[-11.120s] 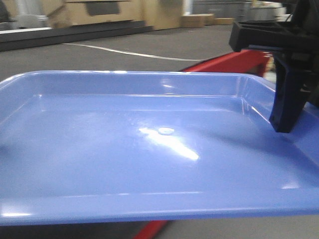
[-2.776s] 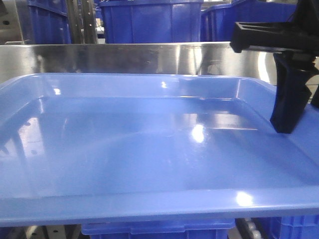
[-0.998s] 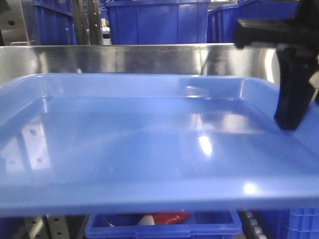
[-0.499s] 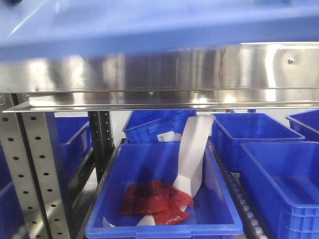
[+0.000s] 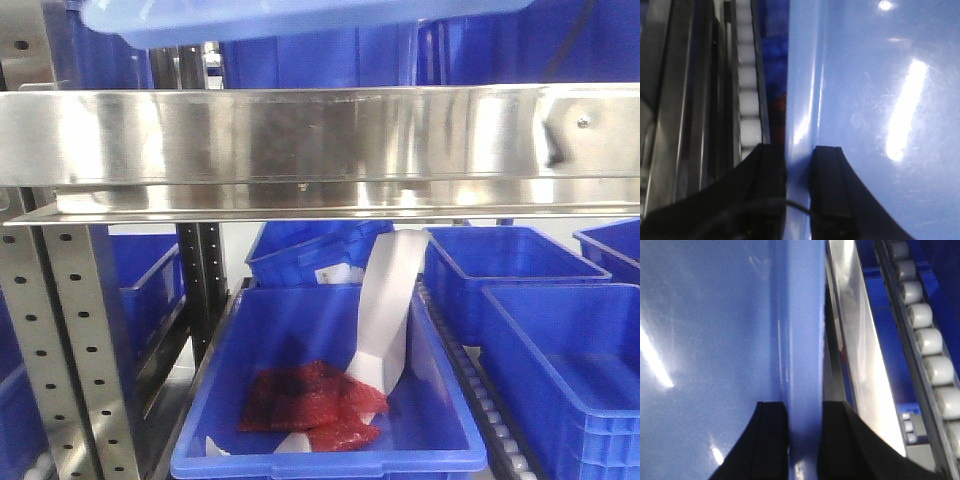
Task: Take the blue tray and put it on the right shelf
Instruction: 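Raise the tray with both grippers above the steel shelf rail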
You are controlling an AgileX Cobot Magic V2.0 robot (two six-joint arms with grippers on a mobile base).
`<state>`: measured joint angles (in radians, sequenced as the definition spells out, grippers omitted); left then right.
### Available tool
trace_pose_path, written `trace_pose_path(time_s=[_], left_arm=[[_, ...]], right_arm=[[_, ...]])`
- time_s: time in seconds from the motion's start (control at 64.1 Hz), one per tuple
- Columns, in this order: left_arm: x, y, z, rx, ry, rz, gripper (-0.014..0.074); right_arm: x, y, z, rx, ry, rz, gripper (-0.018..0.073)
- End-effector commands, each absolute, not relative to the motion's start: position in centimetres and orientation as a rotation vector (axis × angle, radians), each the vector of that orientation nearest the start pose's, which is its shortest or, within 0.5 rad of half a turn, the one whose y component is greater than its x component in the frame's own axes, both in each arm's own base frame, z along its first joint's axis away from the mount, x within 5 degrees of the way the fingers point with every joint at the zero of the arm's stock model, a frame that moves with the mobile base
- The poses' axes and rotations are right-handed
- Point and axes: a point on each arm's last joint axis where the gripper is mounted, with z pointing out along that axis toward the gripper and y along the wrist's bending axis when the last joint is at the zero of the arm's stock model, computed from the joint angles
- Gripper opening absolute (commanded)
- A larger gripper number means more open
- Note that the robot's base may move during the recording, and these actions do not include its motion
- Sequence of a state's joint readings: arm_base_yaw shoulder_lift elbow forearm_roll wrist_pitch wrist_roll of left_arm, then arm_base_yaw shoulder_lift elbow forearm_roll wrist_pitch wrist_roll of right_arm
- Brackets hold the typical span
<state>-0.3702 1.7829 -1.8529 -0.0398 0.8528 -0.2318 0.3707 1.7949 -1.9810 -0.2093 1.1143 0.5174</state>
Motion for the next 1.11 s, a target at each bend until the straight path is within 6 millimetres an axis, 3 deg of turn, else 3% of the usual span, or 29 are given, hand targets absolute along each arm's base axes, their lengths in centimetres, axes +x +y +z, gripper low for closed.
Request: trace_pose_path(time_s=[0.0, 0.172, 0.359, 0.468, 0.608, 0.717, 1.092], left_arm=[[38.0, -17.4, 43.2, 0.094, 2.068, -0.608, -0.001], [39.9, -18.1, 41.6, 0.09, 2.059, -0.59, -0.001], [40.4, -18.1, 40.4, 0.089, 2.107, -0.576, -0.0004], [40.7, -17.5, 40.1, 0.076, 2.128, -0.562, 0.0062], [41.1, -16.2, 39.9, 0.04, 2.157, -0.552, 0.027], [41.2, -15.5, 39.7, 0.021, 2.181, -0.544, 0.0315], [41.6, -14.3, 39.6, -0.011, 2.193, -0.531, 0.0315]], right_arm=[[37.8, 15.1, 44.0, 0.106, 2.218, 0.421, 0.0168], [39.9, 15.8, 42.2, 0.09, 2.206, 0.414, 0.0168], [40.8, 15.7, 41.1, 0.099, 2.228, 0.396, 0.017], [40.9, 15.6, 41.0, 0.097, 2.229, 0.382, 0.0178], [41.1, 15.2, 41.0, 0.08, 2.214, 0.311, 0.0365], [41.4, 14.9, 40.9, 0.065, 2.206, 0.245, 0.0484], [41.6, 14.4, 40.6, 0.071, 2.211, 0.211, 0.0496]])
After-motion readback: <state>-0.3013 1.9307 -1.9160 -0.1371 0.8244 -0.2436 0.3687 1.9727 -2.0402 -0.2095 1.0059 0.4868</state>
